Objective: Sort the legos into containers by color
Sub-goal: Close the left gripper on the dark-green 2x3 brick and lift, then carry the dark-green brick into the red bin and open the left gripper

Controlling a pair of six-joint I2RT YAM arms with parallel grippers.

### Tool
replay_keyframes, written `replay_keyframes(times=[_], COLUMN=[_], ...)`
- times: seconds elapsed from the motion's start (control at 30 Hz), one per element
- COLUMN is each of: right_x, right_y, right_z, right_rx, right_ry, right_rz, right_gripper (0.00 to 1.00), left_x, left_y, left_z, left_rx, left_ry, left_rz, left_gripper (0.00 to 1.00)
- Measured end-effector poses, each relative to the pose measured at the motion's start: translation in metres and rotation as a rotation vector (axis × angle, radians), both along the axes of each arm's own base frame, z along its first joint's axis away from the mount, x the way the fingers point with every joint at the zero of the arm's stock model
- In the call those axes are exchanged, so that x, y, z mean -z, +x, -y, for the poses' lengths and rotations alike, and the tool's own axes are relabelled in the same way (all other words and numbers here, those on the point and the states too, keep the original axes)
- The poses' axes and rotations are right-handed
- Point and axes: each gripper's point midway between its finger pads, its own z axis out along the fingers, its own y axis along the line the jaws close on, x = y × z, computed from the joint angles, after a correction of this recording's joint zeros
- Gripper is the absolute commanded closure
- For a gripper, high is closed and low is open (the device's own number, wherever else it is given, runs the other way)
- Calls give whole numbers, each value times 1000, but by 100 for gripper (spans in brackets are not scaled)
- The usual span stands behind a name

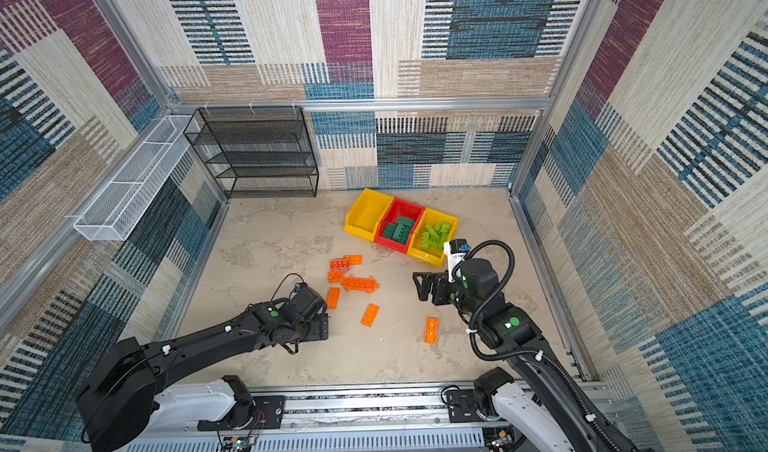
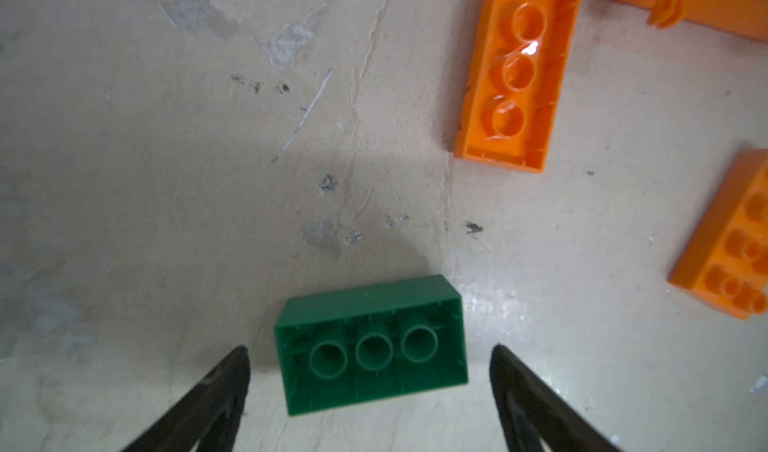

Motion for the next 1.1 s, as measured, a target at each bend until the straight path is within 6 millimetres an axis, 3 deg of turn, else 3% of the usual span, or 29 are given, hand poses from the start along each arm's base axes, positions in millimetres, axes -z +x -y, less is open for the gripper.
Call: replay_keyframes(times=[0.13,0.37,0.57,0.7,0.83,0.93,1.1], right_x=[0,0,-2,-5,-8,-11,-14], right_y=[0,-1,-2,-2,-1,0,1], right_z=[0,0,0,1,4,6,11], right_rx=[0,-2,-2,-1,16,24,54], right_ry=[0,2,4,5,0,0,-2], right_rz=[2,4,9,21,33,41,53], right_gripper=[0,0,0,0,0,0,0], left_x=[11,11,-15,-54,-93,-112,-126], left_y=[0,15,37,78,142,190,257], left_z=[0,9,29,67,123,162,218], left_rx=[0,-5,25,91,171,217,308], left_ry=[28,50,44,26,4,-17,-53], left_rz=[-27,-22,3,75,176,243,315], left_gripper=[24,60,62,62,62,62,60])
